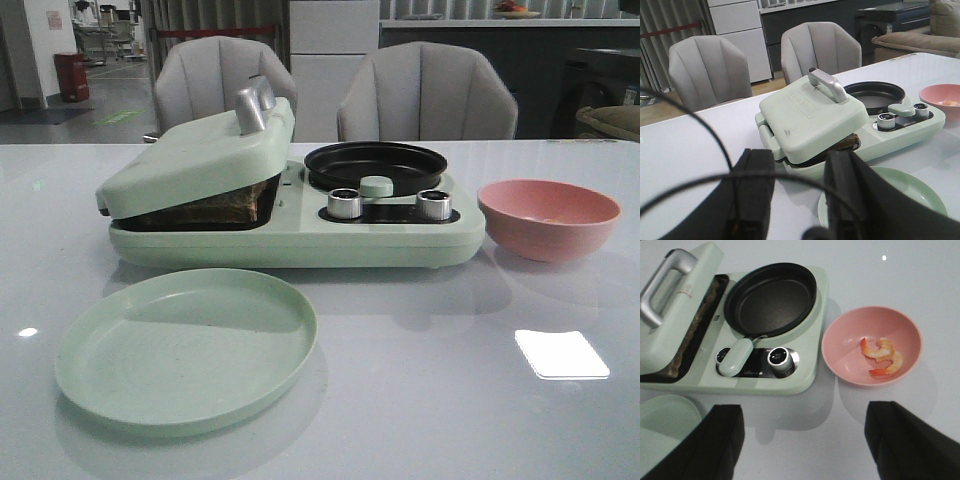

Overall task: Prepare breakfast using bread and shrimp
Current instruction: 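Release the lid handle and withdraw the left gripper, then reach the right gripper to the pink bowl rim and grasp it, then lift the pink bowl with the right gripper over the frying pan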

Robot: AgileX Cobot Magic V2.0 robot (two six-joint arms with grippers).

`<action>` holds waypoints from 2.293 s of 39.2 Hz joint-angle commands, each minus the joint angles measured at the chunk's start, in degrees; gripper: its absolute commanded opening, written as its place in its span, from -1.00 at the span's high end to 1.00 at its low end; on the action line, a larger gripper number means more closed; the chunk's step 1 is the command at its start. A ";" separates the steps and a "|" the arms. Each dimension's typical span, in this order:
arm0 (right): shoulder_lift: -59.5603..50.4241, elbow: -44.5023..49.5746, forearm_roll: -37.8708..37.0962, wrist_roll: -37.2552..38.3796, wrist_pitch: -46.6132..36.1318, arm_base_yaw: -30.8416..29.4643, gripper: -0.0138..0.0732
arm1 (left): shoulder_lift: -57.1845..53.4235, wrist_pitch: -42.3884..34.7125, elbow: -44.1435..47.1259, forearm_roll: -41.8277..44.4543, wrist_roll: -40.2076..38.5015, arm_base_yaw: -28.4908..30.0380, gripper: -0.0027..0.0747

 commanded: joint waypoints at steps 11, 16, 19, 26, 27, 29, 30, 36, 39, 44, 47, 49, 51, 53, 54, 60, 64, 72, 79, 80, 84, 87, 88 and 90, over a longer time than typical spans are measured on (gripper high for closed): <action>23.93 -20.73 8.55 -4.22 8.45 -12.42 -0.68 | -3.29 -3.76 -1.52 -1.07 -0.68 -0.49 0.12; 30.88 -23.56 8.61 -4.80 7.08 -12.67 -0.68 | -3.65 -3.76 -1.52 -1.07 -0.68 -0.49 0.12; 34.10 -24.75 8.87 -4.80 4.81 -12.82 -0.68 | -3.65 -3.76 -1.52 -1.07 -0.68 -0.49 0.12; 41.18 -27.92 9.24 -4.80 1.65 -13.68 -0.68 | -3.65 -3.76 -1.52 -1.07 -0.68 -0.49 0.12; 42.34 -28.53 9.24 -4.80 1.65 -13.76 -0.68 | -3.65 -3.76 -1.52 -1.07 -0.68 -0.49 0.12; 44.33 -29.66 9.18 -4.80 1.74 -13.81 -0.63 | -3.65 -3.76 -1.52 -1.07 -0.68 -0.49 0.12; 45.19 -30.10 9.18 -4.80 1.74 -13.81 -0.63 | -3.65 -3.76 -1.52 -1.07 -0.68 -0.49 0.12; 51.25 -33.67 9.40 -4.80 2.60 -13.81 -0.63 | -3.65 -3.76 -1.52 -1.07 -0.68 -0.49 0.12; 53.50 -35.36 10.01 -4.80 3.57 -13.81 -0.57 | -3.65 -3.76 -1.52 -1.07 -0.68 -0.49 0.12; 55.16 -36.68 10.33 -4.80 3.59 -13.81 -0.18 | -3.65 -3.76 -1.52 -1.07 -0.68 -0.49 0.12; 55.16 -37.16 11.04 -4.80 3.43 -13.81 0.13 | -3.65 -3.76 -1.52 -1.07 -0.68 -0.49 0.12; 55.16 -37.37 11.90 -4.80 3.63 -13.81 0.33 | -3.65 -3.76 -1.52 -1.07 -0.68 -0.49 0.12; 55.02 -37.51 13.05 -4.80 4.23 -13.81 0.44 | -3.65 -3.76 -1.52 -1.07 -0.68 -0.49 0.12; 54.89 -37.71 14.07 -4.80 5.39 -13.81 0.40 | -3.65 -3.76 -1.52 -1.07 -0.68 -0.49 0.12; 54.89 -37.76 14.54 -4.80 5.75 -13.81 0.41 | -3.65 -3.76 -1.52 -1.07 -0.68 -0.49 0.12; 54.72 -38.13 18.84 -4.88 6.06 -13.81 0.41 | -3.65 -3.76 -1.52 -1.07 -0.68 -0.49 0.12; 54.65 -40.84 21.07 -7.54 8.35 -13.34 0.41 | -3.65 -3.76 -1.52 -1.07 -0.68 -0.49 0.12; 54.65 -50.82 17.87 -11.94 13.20 -8.53 0.41 | -3.65 -3.76 -1.52 -1.07 -0.68 -0.49 0.12; 54.65 -58.31 10.15 -11.94 9.11 -1.29 0.41 | -3.65 -3.76 -1.52 -1.07 -0.68 -0.49 0.12; 54.65 -58.76 9.00 -11.94 8.10 -0.33 0.41 | -3.65 -3.76 -1.52 -1.07 -0.68 -0.49 0.12; 54.65 -59.27 4.29 -11.94 2.36 3.83 0.41 | -3.65 -3.76 -1.52 -1.07 -0.68 -0.49 0.12; 54.70 -58.47 2.37 -11.94 -2.72 6.32 0.41 | -3.65 -3.76 -1.52 -1.07 -0.68 -0.49 0.12; 54.70 -58.03 2.06 -11.94 -4.45 6.88 0.41 | -3.65 -3.76 -1.52 -1.07 -0.68 -0.49 0.12; 54.63 -56.72 1.48 -11.94 -8.86 7.85 0.41 | -3.65 -3.76 -1.52 -1.07 -0.68 -0.49 0.12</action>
